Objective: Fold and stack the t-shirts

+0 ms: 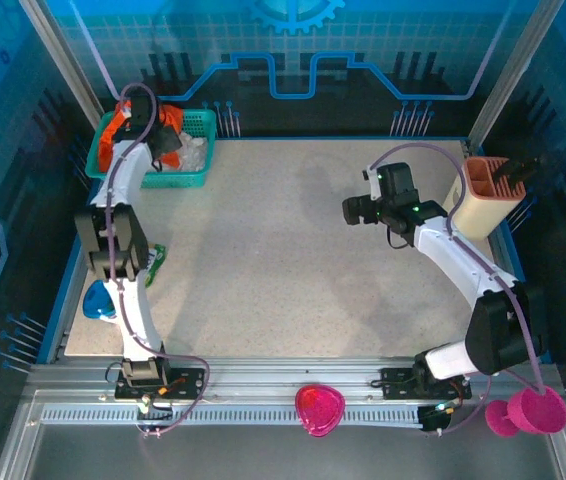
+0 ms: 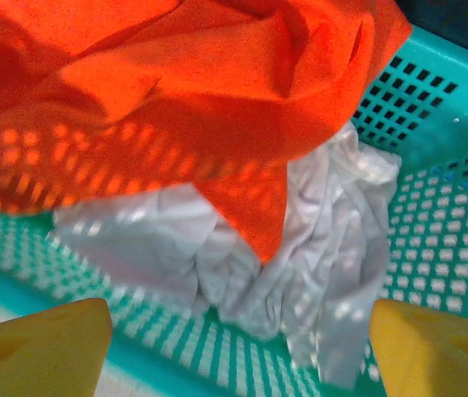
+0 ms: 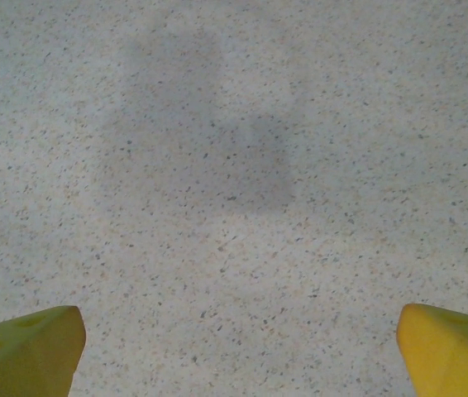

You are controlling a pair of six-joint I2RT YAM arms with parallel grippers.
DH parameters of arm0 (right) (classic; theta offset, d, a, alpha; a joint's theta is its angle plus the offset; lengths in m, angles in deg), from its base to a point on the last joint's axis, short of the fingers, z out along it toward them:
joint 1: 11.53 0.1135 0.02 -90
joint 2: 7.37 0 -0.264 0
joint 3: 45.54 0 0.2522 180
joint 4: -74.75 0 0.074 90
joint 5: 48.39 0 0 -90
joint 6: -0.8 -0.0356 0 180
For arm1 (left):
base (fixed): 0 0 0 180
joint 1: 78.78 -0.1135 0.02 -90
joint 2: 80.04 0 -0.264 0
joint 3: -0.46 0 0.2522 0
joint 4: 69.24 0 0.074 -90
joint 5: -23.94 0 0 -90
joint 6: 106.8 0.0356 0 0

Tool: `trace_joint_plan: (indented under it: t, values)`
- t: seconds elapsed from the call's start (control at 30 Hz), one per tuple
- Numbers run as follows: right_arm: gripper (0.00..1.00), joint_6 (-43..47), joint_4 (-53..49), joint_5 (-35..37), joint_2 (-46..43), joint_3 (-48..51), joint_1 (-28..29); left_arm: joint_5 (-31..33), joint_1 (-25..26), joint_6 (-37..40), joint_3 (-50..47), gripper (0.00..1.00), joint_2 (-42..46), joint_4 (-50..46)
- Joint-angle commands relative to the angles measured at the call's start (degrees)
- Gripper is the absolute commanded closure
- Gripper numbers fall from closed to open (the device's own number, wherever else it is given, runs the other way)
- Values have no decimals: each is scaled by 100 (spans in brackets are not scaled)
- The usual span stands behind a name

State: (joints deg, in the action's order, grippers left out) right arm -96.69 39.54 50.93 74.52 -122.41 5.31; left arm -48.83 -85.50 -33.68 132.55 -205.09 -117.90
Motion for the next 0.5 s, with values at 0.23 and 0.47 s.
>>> trace_joint_plan:
  t: [0.23,0.47]
  values:
    - [4,79,-262,-255,337,-183,203,73,-264,602,2376,18,-2125,-209]
    - [14,30,-332,-322,825,-345,346,-661,-486,334,2774,15,-2826,259]
